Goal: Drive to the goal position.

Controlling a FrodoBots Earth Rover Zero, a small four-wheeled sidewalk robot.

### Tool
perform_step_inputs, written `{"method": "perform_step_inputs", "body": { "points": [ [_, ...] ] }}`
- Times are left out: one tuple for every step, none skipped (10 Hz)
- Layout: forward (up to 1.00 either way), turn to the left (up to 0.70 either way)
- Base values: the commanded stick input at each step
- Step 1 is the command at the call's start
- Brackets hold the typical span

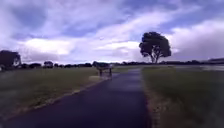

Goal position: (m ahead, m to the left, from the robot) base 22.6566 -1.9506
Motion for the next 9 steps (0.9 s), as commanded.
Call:
{"method": "perform_step_inputs", "body": {
  "points": [
    [0.7, -0.09],
    [0.7, -0.05],
    [0.7, -0.12],
    [0.7, -0.09],
    [0.7, -0.04],
    [0.7, 0.0],
    [0.7, 0.0],
    [0.7, 0.0],
    [0.7, -0.1]
  ]
}}
